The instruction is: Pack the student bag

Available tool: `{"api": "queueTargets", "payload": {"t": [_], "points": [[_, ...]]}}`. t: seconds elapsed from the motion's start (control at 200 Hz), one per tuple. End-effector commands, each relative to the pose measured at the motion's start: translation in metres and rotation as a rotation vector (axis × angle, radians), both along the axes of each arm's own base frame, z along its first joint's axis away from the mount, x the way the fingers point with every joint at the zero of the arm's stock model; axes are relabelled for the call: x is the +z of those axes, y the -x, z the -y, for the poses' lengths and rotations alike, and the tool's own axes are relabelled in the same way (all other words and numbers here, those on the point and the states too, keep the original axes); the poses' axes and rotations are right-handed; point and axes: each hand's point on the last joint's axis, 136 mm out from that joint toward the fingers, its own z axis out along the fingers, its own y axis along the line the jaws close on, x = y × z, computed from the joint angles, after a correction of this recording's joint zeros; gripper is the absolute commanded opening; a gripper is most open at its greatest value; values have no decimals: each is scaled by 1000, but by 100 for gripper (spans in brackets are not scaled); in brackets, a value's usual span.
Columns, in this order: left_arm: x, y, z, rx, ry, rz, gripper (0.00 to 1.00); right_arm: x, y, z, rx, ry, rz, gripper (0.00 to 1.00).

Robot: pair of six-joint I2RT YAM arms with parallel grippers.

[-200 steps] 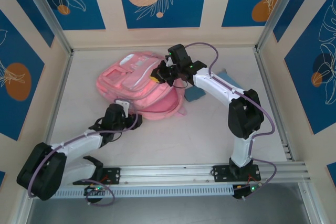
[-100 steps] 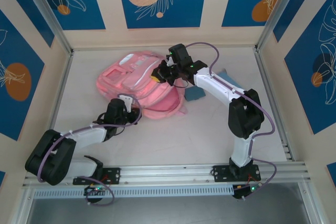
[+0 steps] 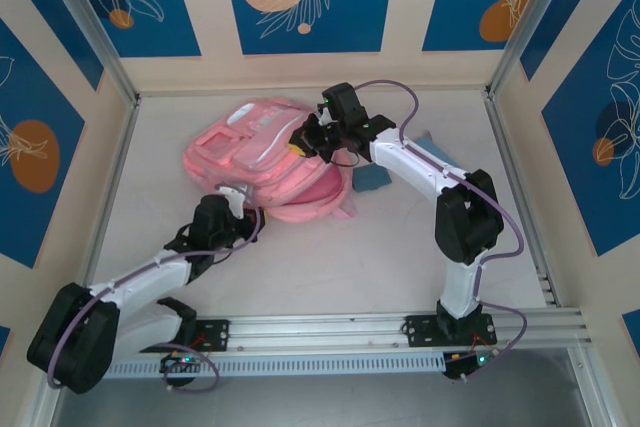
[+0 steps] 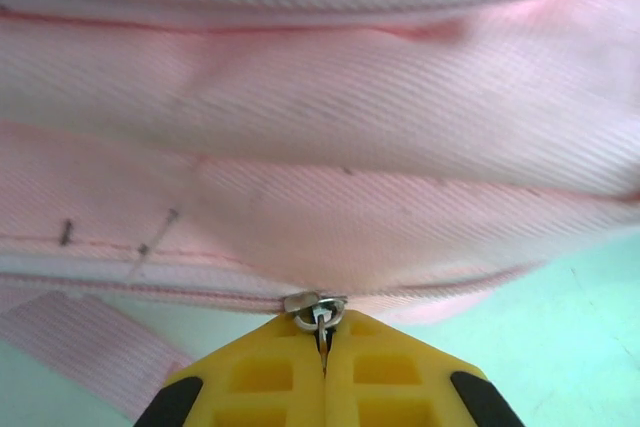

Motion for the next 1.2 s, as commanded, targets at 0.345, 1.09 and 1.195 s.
{"api": "queueTargets", "payload": {"t": [0.345,1.09,1.195], "points": [[49,24,41,-162,135,110,0,1,5,-39,31,-59,46,0],[62,-10,101,-95,130,59,0,-12,33,-18,27,17,64,12],[53,-7,98,-77,123,6,0,-6,36,6,9,36,102,30]]}}
